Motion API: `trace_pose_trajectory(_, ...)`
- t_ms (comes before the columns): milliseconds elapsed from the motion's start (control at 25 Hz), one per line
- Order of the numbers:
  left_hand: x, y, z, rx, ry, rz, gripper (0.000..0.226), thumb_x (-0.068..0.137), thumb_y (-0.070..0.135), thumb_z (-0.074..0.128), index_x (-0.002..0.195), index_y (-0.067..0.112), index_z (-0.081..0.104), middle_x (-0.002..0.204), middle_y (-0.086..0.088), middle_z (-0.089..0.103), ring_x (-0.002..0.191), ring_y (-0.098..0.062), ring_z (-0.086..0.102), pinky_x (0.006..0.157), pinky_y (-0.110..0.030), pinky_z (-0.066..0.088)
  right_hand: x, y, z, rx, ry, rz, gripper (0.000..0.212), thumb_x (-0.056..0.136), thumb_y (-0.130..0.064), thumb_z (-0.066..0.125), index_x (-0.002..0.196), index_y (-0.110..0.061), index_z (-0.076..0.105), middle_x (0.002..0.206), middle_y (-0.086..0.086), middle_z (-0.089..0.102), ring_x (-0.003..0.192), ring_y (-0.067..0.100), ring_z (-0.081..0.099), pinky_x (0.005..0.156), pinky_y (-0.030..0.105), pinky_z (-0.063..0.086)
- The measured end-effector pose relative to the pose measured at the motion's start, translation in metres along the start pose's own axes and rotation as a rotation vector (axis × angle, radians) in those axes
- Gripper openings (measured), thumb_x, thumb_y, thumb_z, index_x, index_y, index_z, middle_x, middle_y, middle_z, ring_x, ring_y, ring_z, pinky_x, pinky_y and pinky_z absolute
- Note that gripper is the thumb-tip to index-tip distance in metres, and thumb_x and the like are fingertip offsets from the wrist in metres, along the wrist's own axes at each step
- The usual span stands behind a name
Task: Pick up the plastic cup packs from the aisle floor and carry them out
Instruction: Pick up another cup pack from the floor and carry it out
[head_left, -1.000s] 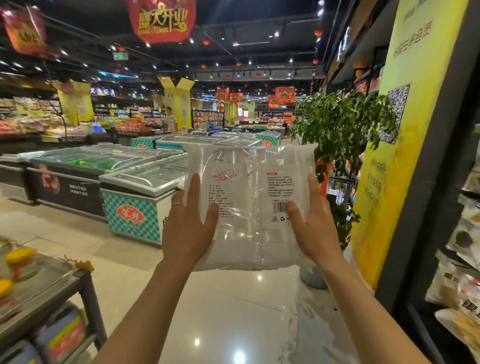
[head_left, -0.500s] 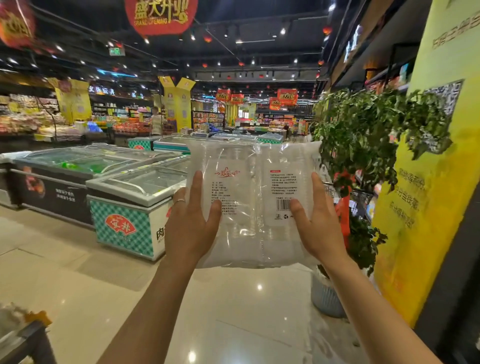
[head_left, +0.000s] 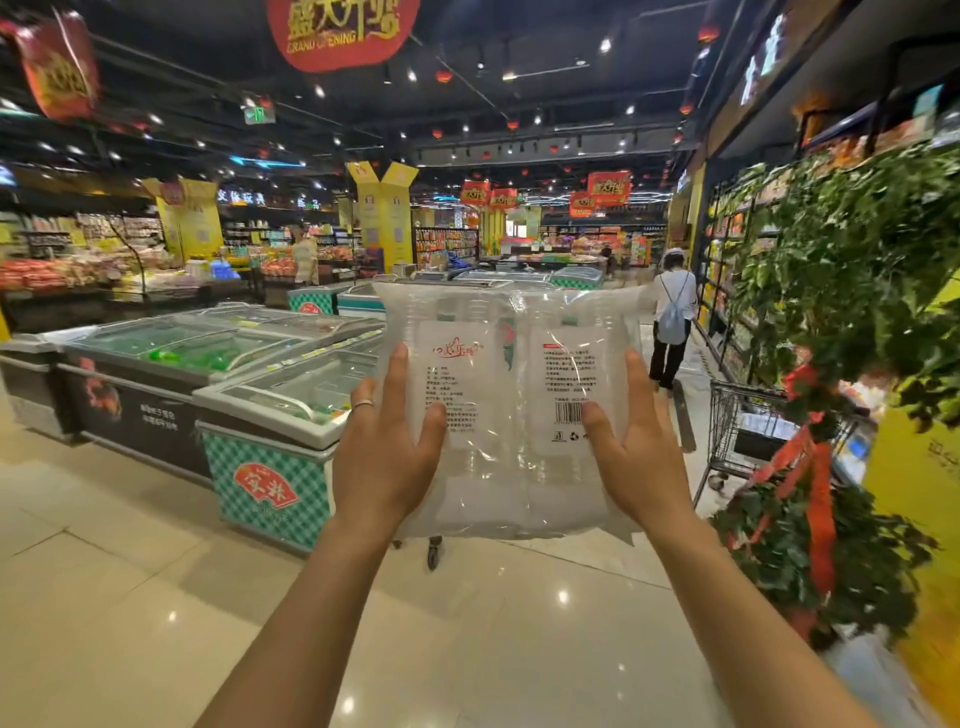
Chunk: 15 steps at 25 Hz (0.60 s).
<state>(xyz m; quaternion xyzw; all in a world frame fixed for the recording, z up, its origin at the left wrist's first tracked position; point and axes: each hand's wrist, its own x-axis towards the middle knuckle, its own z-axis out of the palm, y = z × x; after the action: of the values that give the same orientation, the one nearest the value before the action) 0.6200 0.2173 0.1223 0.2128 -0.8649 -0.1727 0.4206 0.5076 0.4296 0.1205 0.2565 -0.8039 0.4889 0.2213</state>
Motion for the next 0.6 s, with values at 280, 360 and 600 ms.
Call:
trace_pose_trajectory(280, 0.103, -0.009, 0.126, 0.036, 0.014, -0.014, 0.068, 0.097, 0.054, 0.037, 0.153, 0.044, 0.0, 0.151, -0.018, 0.03, 0.127, -0.037, 0.046, 0.089, -0.048, 0.047, 0.129, 0.09, 0.07, 0.017, 0.002, -0.003, 0.069, 0.098, -0.045, 0.048, 0.154, -0.04, 0.008, 0.147, 0.004, 0.035, 0.105, 0.014, 0.044, 0.081, 0.031, 0.035)
trace_pose_trajectory(360, 0.137, -0.006, 0.163, 0.046, 0.027, -0.017, 0.068, 0.096, 0.056, 0.036, 0.153, 0.044, 0.0, 0.151, -0.018, 0.031, 0.126, -0.037, 0.046, 0.09, -0.05, 0.047, 0.173, 0.119, 0.087, 0.031, 0.0, -0.001, 0.069, 0.098, -0.045, 0.048, 0.154, -0.04, 0.008, 0.146, 0.005, 0.036, 0.112, 0.019, 0.047, 0.081, 0.032, 0.034)
trace_pose_trajectory(600, 0.247, 0.011, 0.277, 0.066, 0.075, -0.028, 0.069, 0.095, 0.054, 0.036, 0.153, 0.043, 0.0, 0.151, -0.018, 0.033, 0.13, -0.036, 0.042, 0.088, -0.049, 0.047, 0.315, 0.197, 0.126, 0.065, -0.028, -0.027, 0.069, 0.098, -0.044, 0.049, 0.154, -0.04, 0.01, 0.152, 0.001, 0.032, 0.122, 0.02, 0.044, 0.084, 0.032, 0.032)
